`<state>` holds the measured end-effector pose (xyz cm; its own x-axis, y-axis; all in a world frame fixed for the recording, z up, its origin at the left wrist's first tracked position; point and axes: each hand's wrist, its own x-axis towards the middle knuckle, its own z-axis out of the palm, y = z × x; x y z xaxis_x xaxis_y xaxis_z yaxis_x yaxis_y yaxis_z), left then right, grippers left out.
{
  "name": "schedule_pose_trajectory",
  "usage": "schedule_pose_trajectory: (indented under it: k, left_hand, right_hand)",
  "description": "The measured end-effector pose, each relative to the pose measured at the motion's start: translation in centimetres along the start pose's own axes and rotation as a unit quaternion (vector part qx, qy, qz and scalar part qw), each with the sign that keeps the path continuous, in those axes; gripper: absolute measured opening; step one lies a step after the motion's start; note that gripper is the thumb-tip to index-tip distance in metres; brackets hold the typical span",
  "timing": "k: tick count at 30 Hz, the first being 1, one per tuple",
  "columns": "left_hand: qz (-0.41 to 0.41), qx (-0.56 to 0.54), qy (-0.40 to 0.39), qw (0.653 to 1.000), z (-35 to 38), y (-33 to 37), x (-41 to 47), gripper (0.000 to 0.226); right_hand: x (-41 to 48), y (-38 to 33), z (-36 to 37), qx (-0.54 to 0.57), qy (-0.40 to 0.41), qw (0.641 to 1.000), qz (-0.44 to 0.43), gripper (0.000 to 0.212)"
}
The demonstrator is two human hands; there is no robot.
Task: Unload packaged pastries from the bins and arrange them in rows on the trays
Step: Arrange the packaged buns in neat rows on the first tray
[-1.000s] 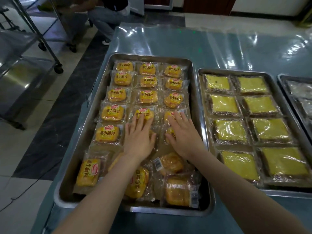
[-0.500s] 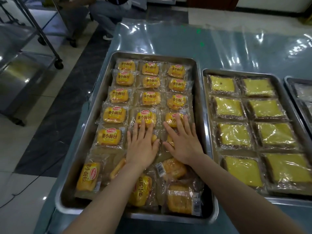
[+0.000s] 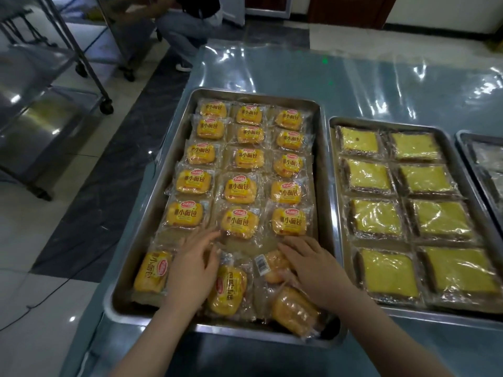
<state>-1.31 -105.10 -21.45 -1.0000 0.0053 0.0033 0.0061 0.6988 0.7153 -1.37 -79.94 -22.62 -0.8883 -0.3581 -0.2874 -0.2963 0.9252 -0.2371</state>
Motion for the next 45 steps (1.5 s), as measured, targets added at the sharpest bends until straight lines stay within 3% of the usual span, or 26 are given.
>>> schedule_pose_trajectory:
  k: [4,10,12,14,16,18,21,22,26,30,33,37,41,45]
  left_hand:
    - [0.005,0.079,-0.047,0.996,0.7,-1.3,-1.2,0.043]
    - [0.026,0.129,-0.050,0.990,1.1,-1.6,-1.2,0.056]
    - [0.031,0.141,-0.045,0.988,1.1,-1.7,-1.2,0.054]
    - [0.031,0.153,-0.039,0.987,1.1,-1.7,-1.3,0.051]
    - [0.026,0.149,-0.035,0.988,1.2,-1.6,-1.3,0.049]
    - [0.025,0.147,-0.032,0.988,1.1,-1.5,-1.3,0.049]
    - [0.021,0.146,-0.031,0.989,1.2,-1.7,-1.3,0.048]
    - [0.018,0.141,-0.030,0.989,1.3,-1.8,-1.3,0.048]
    - [-0.011,0.125,-0.040,0.991,1.3,-1.8,-1.5,0.048]
    - [-0.024,0.114,-0.037,0.993,1.2,-1.7,-1.6,0.046]
    - [-0.026,0.119,-0.017,0.992,1.2,-1.7,-1.7,0.039]
    - [-0.008,0.108,0.017,0.994,1.1,-1.4,-1.7,0.014]
    - [0.010,0.076,0.049,0.996,0.6,-1.3,-1.8,0.011]
    - [-0.048,-0.057,0.141,0.987,-0.5,-1.4,-1.7,0.018]
  right_hand:
    - [-0.2,-0.5,-0.8,-0.001,-0.041,0.999,0.022,0.072]
    - [-0.8,-1.8,-2.3,0.031,0.033,0.998,0.047,0.066]
    - [-1.3,-1.9,-2.3,0.027,0.096,0.993,0.059,0.058]
    - [-1.7,-2.0,-2.4,0.049,0.208,0.972,0.096,0.042]
    - [-1.6,-1.9,-2.7,0.067,0.283,0.950,0.112,0.040]
    - [-1.6,-1.7,-2.8,0.051,0.233,0.968,0.074,0.041]
    - [-2.4,-1.5,-2.4,0.065,0.117,0.990,0.033,0.012]
    - [-2.8,-1.4,-2.1,0.078,0.095,0.992,0.041,0.015]
    - [-3.2,-1.5,-1.0,0.106,0.095,0.988,0.068,0.008]
    - [-2.5,-2.0,-0.5,0.113,0.139,0.981,0.080,0.036]
    - [-1.8,-2.0,-0.3,0.108,0.085,0.987,0.081,0.051]
    - [-1.4,-1.8,-0.4,0.108,0.042,0.989,0.091,0.075]
    - [-0.9,-1.8,-1.1,0.071,0.012,0.992,0.101,0.077]
    - [-0.7,-1.7,-1.5,0.071,-0.030,0.990,0.122,0.080]
